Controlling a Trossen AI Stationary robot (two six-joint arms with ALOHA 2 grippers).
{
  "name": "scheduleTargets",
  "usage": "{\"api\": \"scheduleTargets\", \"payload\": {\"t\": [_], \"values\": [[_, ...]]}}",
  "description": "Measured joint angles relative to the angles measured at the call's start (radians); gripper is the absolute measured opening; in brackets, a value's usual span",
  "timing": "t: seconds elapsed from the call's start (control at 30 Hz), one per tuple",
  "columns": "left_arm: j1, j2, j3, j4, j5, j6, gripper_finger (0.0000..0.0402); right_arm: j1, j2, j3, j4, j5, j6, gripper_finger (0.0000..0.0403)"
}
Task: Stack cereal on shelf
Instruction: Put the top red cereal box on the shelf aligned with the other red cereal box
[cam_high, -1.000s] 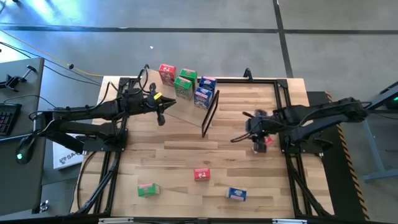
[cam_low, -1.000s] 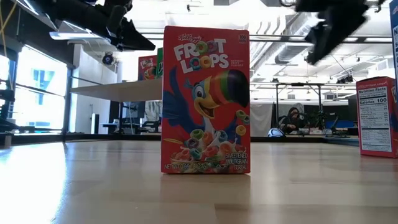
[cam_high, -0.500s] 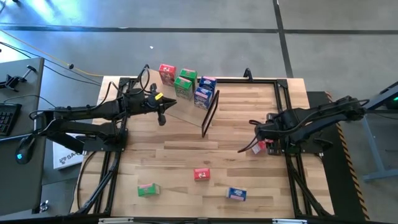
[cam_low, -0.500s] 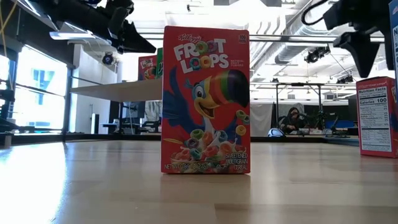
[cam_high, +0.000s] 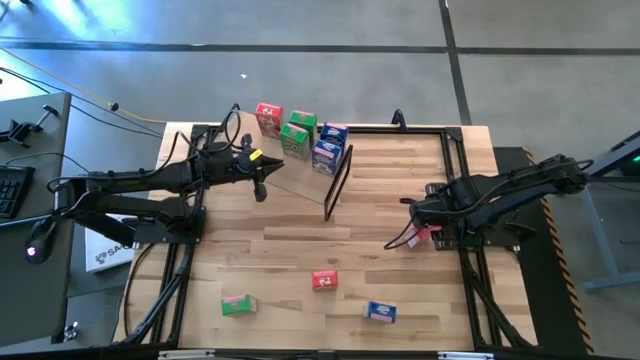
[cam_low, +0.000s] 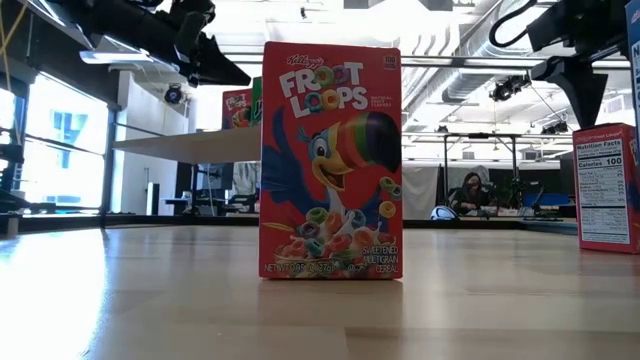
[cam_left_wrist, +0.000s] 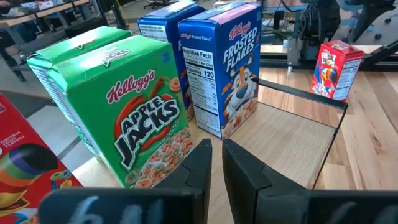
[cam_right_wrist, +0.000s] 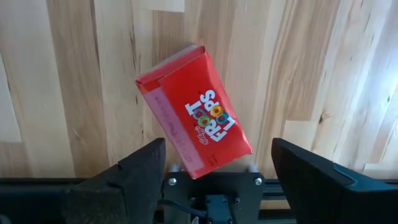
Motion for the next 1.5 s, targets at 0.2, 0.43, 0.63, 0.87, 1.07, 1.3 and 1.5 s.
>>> {"api": "scheduleTargets", "payload": {"t": [0.2, 0.43, 0.63, 0.87, 1.07, 1.3, 1.5], "values": [[0.000, 0.000, 0.000, 0.000, 0.000, 0.000, 0.0030, 0.000, 0.005, 0.000, -0.001, 0.000, -0.003, 0.0271], [0.000, 0.000, 0.000, -0.001, 0.001, 0.001, 0.0030, 0.000, 0.059, 0.000, 0.029, -0.004, -0.008, 0.0271], [0.000, 0.000, 0.000, -0.003, 0.005, 0.001, 0.0030, -0.007, 0.104, 0.000, 0.056, 0.003, -0.026, 0.0271], [0.000, 0.000, 0.000, -0.003, 0.015, 0.003, 0.0030, -0.033, 0.138, 0.000, 0.107, -0.015, -0.033, 0.0270], [0.000, 0.000, 0.000, -0.003, 0.030, 0.003, 0.0030, -0.033, 0.165, 0.000, 0.136, -0.039, -0.048, 0.0270], [0.000, 0.000, 0.000, -0.003, 0.031, 0.010, 0.0030, -0.033, 0.203, 0.000, 0.148, -0.064, -0.043, 0.0250], [0.000, 0.000, 0.000, -0.003, 0.031, 0.011, 0.0030, -0.033, 0.214, 0.000, 0.171, -0.069, -0.041, 0.0204]]}}
